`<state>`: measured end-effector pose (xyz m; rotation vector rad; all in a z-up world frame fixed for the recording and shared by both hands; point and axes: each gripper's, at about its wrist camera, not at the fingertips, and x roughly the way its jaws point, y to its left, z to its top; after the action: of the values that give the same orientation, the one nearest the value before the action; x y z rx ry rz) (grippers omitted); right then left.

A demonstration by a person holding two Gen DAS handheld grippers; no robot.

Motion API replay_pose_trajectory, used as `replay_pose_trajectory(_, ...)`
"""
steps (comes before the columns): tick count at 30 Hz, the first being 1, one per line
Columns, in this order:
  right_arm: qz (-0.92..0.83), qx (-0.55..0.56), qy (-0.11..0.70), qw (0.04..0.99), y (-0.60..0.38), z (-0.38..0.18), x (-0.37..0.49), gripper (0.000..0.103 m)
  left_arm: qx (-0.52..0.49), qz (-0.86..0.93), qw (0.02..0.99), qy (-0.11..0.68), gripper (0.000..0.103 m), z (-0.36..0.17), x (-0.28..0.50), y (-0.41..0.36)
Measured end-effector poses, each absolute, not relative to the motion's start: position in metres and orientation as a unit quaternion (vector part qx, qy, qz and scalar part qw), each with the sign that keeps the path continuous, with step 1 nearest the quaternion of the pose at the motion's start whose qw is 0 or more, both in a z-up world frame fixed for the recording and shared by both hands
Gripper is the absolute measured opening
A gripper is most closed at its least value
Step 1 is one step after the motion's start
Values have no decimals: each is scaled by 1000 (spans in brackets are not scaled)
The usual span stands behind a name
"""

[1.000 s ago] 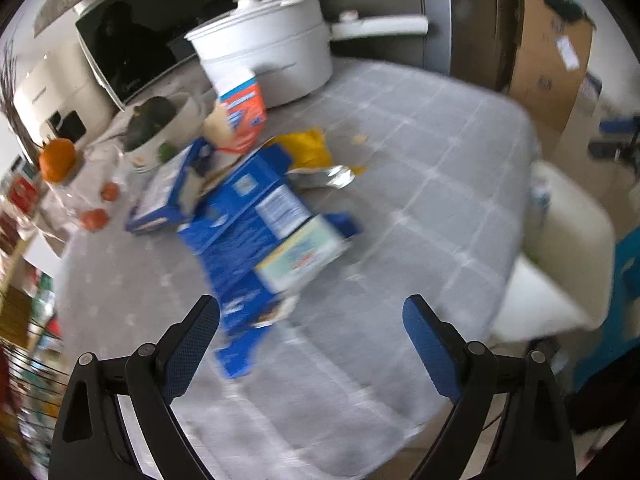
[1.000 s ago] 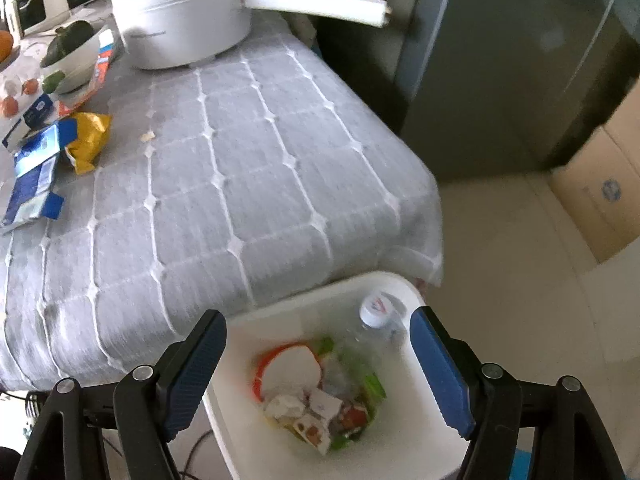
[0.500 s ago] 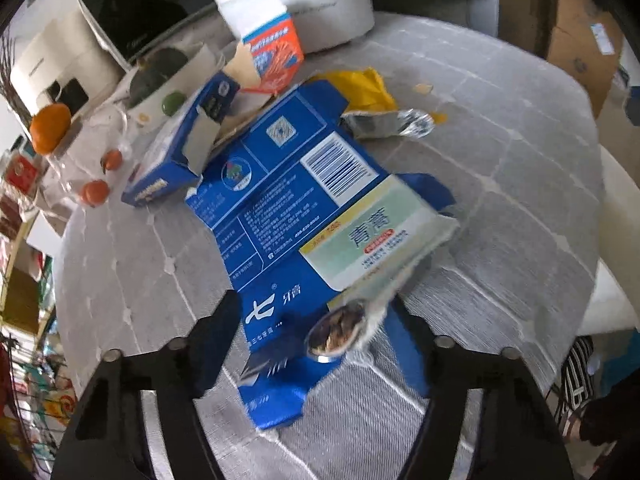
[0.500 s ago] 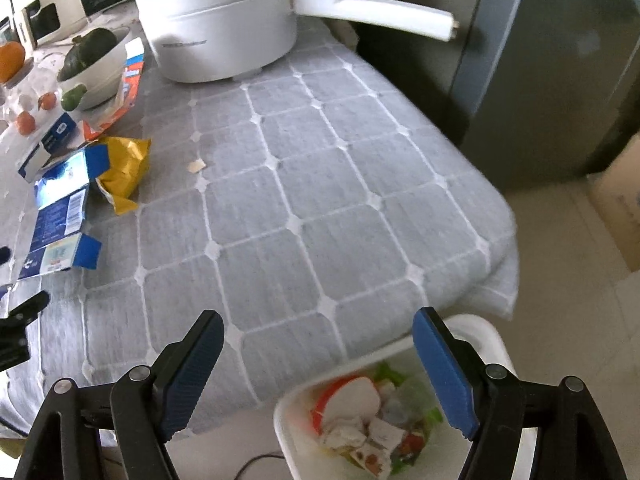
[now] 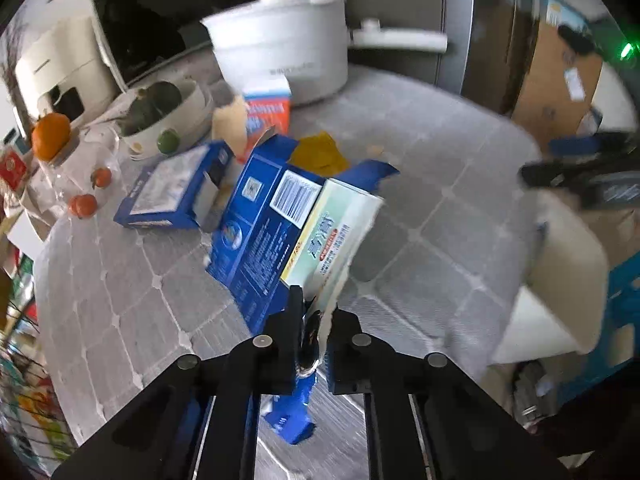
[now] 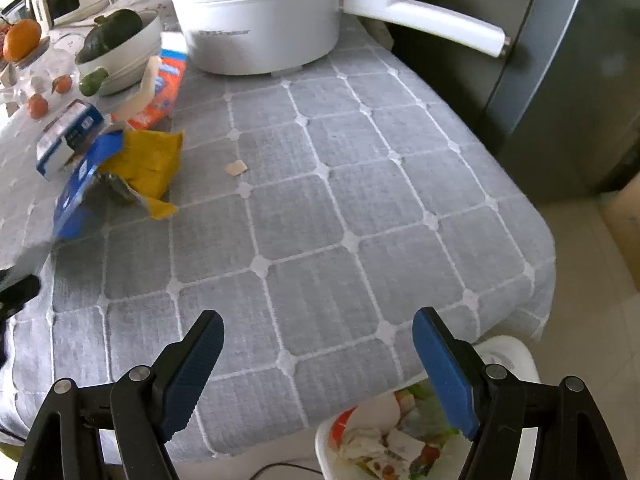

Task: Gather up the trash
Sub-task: 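Grasp the yellow chip bag with the right gripper while the left lifts the blue box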

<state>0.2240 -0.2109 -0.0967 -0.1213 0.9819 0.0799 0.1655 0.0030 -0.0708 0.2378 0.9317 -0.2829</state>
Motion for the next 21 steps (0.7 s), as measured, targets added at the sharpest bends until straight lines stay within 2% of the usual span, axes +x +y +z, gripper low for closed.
replay_pose_trajectory(3,41,-58,472,879,-204,-98,225,81,73,-140,889,430,3,-51,155,18)
replay_pose_trajectory(13,60,-67,462,882,-164,-109,237,81,-63,-117,911,391,2,-13,135,90)
replay_pose_trajectory(21,92,-72,441,890,-120,-127,267,81,-57,-80,922,376,2,-11,128,119)
